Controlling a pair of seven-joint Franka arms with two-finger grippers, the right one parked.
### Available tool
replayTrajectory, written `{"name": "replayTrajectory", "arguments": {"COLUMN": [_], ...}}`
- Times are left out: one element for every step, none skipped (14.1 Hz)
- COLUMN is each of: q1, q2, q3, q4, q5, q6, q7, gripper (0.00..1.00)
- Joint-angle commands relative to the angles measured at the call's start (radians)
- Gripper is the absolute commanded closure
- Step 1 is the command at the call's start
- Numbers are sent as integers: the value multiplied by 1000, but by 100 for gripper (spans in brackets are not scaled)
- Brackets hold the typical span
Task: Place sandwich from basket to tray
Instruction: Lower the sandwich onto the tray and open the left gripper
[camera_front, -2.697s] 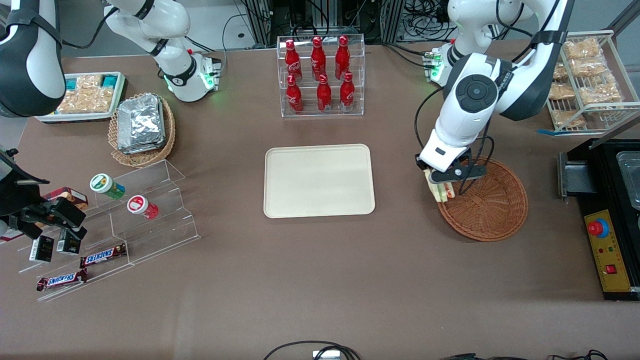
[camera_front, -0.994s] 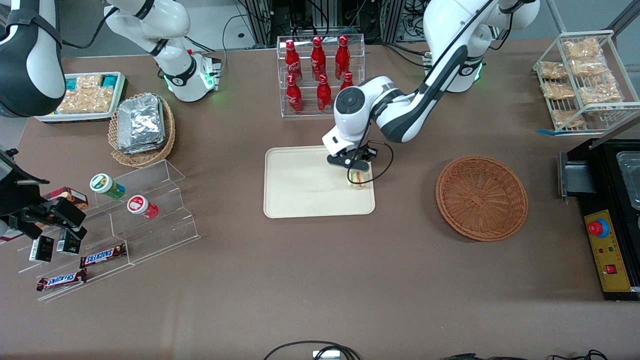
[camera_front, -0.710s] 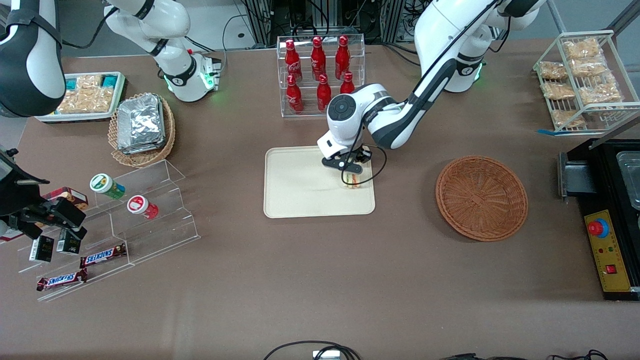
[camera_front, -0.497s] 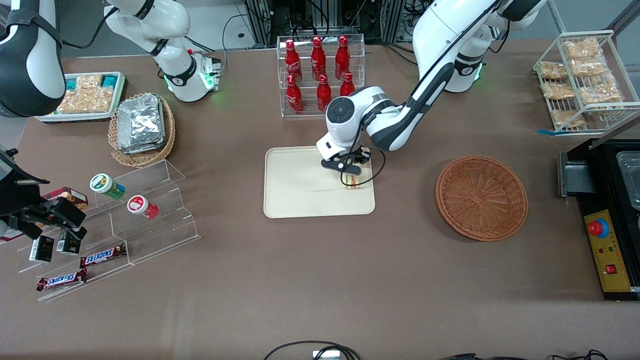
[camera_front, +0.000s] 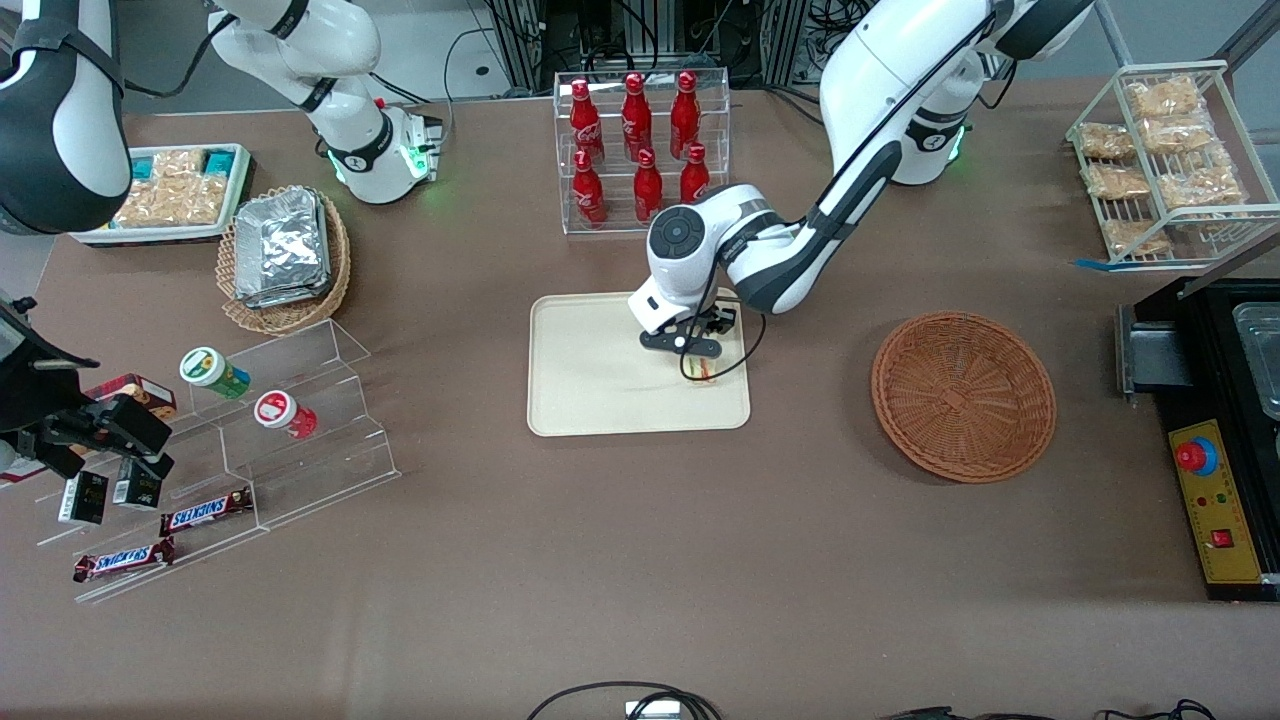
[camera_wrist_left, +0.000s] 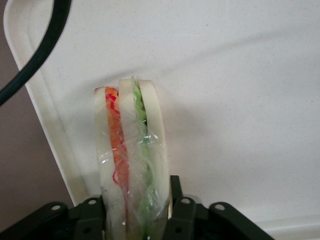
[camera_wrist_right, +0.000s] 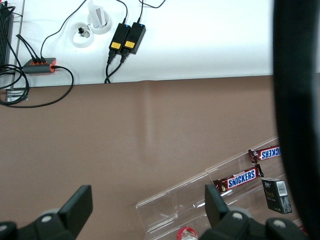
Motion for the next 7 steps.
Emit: {"name": "replayTrajectory", "arguments": {"q1": [-11,-7,-3,-2,13,32,50], "q2": [13,7,-1,-10,-19,-33,-59], "q3": [9,9,9,9,9,7,7], "q4": [37,52,81,118,145,159,163], "q5": [21,18,10,5,2,-10,-33], "q6": [-20,-50,-102,-159,-201,-215,-215], "q7": [-38,-38,-36,-33,-35,-33,-25], "gripper": [0,0,0,0,0,0,0]}}
